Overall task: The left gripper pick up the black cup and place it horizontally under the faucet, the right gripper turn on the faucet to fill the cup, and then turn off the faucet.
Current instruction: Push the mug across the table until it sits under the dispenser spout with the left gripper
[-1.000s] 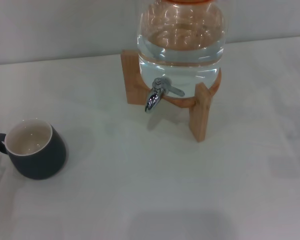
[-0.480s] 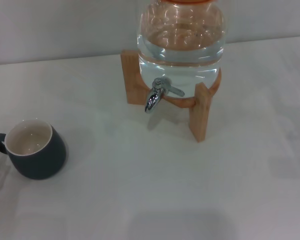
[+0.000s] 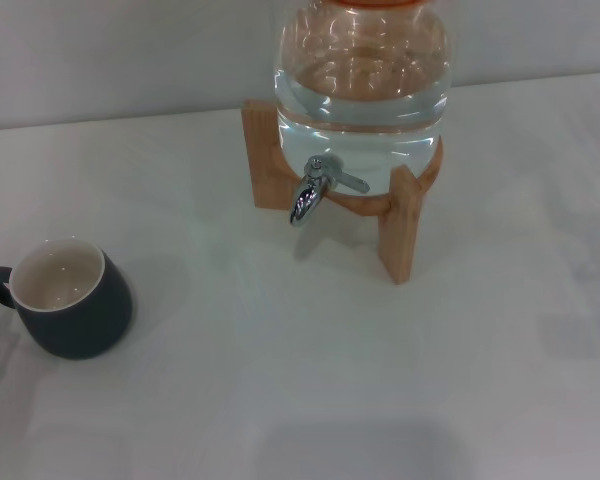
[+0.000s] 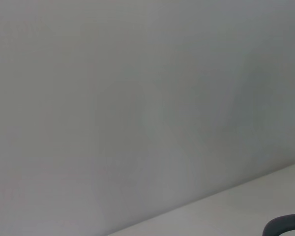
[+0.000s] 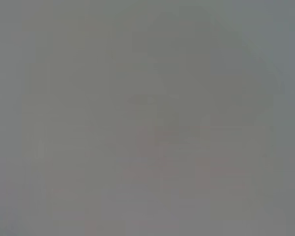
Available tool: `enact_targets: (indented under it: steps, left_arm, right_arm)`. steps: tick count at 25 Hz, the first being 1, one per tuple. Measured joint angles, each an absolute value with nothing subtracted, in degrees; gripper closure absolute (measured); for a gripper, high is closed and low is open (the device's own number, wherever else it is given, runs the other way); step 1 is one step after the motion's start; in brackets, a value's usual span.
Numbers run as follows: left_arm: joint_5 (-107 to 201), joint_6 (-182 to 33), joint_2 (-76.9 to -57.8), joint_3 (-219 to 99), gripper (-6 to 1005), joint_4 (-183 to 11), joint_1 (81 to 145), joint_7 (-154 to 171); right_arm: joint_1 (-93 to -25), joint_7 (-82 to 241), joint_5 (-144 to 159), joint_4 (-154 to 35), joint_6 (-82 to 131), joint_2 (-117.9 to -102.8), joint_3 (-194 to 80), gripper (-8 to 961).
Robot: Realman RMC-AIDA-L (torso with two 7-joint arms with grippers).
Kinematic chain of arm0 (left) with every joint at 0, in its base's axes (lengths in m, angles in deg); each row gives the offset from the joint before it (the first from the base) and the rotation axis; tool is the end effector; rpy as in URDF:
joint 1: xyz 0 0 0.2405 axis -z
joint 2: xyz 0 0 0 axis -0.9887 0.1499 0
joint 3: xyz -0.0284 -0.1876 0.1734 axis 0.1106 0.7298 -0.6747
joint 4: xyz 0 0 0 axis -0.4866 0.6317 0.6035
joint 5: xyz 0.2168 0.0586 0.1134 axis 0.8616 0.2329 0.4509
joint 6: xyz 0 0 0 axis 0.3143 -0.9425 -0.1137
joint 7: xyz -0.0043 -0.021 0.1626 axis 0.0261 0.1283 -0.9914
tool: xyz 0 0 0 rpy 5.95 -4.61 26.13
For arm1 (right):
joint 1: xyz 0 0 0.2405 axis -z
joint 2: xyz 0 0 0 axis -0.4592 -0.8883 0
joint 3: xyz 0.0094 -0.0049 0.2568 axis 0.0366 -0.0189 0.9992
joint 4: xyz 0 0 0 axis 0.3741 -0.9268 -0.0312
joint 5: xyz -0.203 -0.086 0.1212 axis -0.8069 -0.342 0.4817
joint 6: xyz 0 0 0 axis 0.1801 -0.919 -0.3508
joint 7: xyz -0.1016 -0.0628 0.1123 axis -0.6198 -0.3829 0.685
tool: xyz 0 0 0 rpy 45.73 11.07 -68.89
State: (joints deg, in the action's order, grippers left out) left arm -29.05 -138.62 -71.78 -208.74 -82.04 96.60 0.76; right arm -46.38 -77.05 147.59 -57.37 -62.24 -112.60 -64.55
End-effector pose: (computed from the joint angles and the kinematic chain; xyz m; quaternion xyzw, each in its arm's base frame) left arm -0.4072 0.2859 -0.0523 -0.7413 -0.1581 -0.1594 0.6326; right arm 0.4374 0.3170 0.0907 -0.5499 0.2529 0.3534 0.7133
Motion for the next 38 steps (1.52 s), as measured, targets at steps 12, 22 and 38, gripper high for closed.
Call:
enact_targets:
  steps: [12, 22, 38]
  left_arm:
    - [-28.3, -138.4, -71.63, -208.7, 203, -82.7, 96.8, 0.8]
    - [-28.1, -138.2, -71.61, -208.7, 207, -82.9, 97.5, 0.8]
    - [-28.0, -137.2, -71.70, -208.7, 214, -83.6, 98.9, 0.8]
  right_arm:
    - [-46.2, -77.0, 147.6, -57.4, -63.3, -112.60, -64.6, 97]
    - [-46.1, -77.0, 147.6, -57.4, -63.2, -112.60, -64.7, 97]
    - [-46.1, -77.0, 147.6, -57.4, -63.3, -112.60, -64.4, 97]
